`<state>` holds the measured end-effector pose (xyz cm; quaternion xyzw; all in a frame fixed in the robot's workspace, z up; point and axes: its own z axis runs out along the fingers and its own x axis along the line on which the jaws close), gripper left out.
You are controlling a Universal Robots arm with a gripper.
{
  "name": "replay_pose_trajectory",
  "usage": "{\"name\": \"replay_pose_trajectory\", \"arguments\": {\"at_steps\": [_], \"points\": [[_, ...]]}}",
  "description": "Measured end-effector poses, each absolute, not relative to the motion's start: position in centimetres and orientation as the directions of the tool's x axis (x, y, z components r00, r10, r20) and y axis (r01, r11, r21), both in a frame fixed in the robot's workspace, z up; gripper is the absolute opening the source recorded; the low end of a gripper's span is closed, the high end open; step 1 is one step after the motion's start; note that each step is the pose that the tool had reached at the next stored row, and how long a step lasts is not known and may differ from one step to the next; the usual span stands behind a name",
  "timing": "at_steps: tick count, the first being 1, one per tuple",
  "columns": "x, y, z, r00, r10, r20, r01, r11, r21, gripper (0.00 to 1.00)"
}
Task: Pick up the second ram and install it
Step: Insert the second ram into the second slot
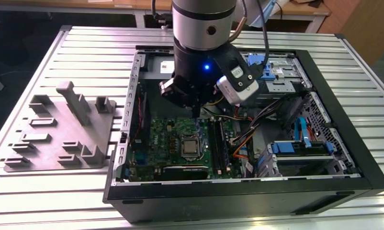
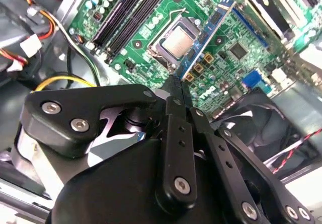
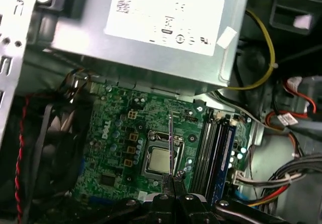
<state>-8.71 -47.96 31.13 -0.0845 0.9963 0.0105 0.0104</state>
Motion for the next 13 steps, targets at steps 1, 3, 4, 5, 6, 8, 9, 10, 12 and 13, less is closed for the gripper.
{"name": "replay_pose_trajectory", "arguments": {"at_steps": [1, 3, 4, 5, 6, 8, 9, 10, 12, 13], "points": [[-8.71, -47.96, 31.12, -0.988, -0.150, -0.023, -0.150, 0.988, 0.019, 0.08], [-8.71, -47.96, 31.11, -0.993, -0.113, -0.023, -0.114, 0.993, 0.019, 0.08], [-8.71, -47.96, 31.11, -0.995, -0.095, -0.023, -0.096, 0.995, 0.019, 0.08], [-8.71, -47.96, 31.10, -0.997, -0.078, -0.023, -0.078, 0.997, 0.019, 0.08], [-8.71, -47.96, 31.10, -0.998, -0.059, -0.023, -0.060, 0.998, 0.019, 0.08], [-8.71, -47.96, 31.09, -0.999, -0.025, -0.023, -0.025, 0.999, 0.019, 0.08], [-8.71, -47.96, 31.09, -1.000, -0.016, -0.023, -0.017, 1.000, 0.019, 0.08], [-8.71, -47.96, 31.09, -1.000, -0.016, -0.023, -0.016, 1.000, 0.019, 0.08], [-8.71, -47.96, 31.09, -1.000, -0.015, -0.023, -0.016, 1.000, 0.019, 0.08], [-8.71, -47.96, 31.09, -1.000, -0.015, -0.023, -0.015, 1.000, 0.019, 0.08]]}}
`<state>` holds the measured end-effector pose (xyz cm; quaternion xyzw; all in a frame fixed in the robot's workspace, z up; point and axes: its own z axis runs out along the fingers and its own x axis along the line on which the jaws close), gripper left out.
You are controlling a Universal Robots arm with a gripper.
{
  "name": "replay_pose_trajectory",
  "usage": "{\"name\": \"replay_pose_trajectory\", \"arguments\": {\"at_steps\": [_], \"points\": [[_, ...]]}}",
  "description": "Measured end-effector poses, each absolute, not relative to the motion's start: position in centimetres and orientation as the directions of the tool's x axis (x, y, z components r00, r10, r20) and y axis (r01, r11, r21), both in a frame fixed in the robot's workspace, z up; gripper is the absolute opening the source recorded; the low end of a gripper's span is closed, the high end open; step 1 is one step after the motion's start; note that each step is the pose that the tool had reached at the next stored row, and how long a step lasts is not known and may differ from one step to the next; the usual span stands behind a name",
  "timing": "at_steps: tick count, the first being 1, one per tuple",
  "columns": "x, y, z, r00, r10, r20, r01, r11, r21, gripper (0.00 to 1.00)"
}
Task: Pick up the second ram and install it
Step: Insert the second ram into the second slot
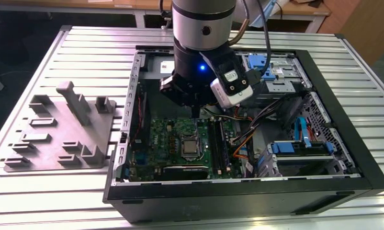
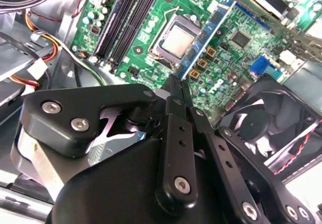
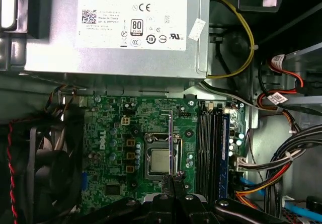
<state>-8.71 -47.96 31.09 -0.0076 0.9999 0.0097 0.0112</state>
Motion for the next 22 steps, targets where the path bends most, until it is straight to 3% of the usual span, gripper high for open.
{"name": "replay_pose_trajectory", "arguments": {"at_steps": [22], "points": [[-4.5, -48.0, 31.1, -1.000, -0.015, -0.022, -0.015, 1.000, 0.019, 0.08]]}}
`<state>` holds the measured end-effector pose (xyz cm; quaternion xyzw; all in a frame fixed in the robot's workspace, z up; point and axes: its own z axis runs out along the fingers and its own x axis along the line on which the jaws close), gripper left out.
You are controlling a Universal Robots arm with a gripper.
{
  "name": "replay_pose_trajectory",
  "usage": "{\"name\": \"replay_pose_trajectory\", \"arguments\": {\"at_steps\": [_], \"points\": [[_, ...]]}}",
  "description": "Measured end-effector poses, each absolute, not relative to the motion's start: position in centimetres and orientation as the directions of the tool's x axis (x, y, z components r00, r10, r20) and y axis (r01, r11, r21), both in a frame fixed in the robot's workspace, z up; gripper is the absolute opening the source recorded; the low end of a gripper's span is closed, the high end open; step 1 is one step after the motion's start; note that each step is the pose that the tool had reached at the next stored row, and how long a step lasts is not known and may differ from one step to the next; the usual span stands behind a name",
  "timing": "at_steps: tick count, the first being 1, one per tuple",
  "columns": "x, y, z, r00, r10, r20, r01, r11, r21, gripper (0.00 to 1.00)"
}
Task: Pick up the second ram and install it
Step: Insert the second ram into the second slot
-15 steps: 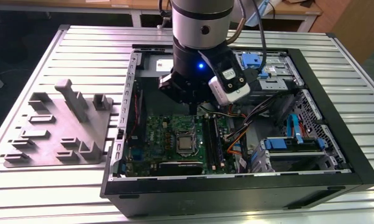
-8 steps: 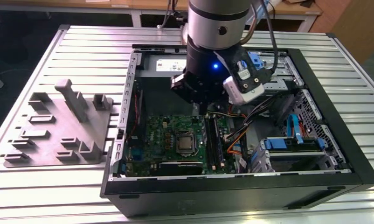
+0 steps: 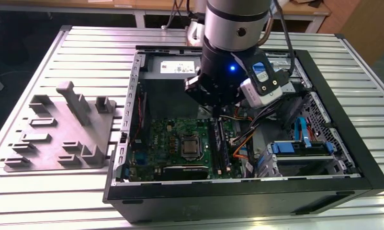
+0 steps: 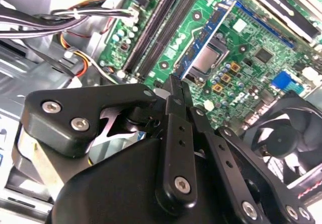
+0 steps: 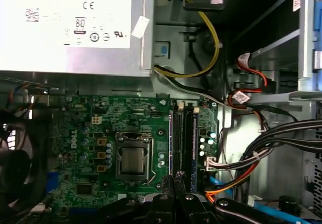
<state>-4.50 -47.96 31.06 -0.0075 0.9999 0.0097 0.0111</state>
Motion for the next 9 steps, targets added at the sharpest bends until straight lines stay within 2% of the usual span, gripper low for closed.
{"name": "replay_pose_trajectory", "arguments": {"at_steps": [9], "points": [[-3.90, -47.95, 30.37, -1.000, -0.015, -0.022, -0.016, 1.000, 0.019, 0.08]]}}
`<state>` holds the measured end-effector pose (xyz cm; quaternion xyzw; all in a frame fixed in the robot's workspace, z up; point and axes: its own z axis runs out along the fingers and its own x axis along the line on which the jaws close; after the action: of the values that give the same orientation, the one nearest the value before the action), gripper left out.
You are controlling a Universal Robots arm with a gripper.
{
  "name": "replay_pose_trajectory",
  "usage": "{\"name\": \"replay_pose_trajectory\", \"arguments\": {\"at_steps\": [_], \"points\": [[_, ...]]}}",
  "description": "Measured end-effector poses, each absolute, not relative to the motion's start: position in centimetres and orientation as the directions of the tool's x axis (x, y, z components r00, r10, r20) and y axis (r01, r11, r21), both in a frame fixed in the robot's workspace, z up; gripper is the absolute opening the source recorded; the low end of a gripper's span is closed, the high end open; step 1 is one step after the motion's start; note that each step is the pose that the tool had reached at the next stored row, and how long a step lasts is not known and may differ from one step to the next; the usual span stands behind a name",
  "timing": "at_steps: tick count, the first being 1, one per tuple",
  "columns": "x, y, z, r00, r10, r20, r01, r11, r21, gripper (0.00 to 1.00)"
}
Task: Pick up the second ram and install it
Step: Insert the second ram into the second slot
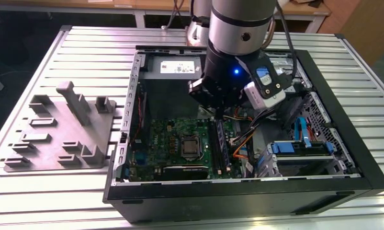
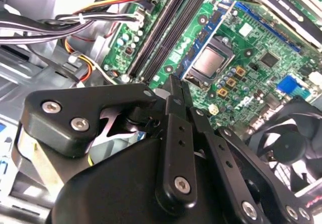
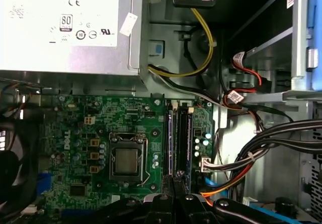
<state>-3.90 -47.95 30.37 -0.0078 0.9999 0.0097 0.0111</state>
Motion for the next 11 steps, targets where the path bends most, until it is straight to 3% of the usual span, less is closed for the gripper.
{"name": "replay_pose_trajectory", "arguments": {"at_steps": [11], "points": [[-3.9, -48.0, 28.4, -1.000, -0.016, -0.022, -0.016, 1.000, 0.019, 0.08]]}}
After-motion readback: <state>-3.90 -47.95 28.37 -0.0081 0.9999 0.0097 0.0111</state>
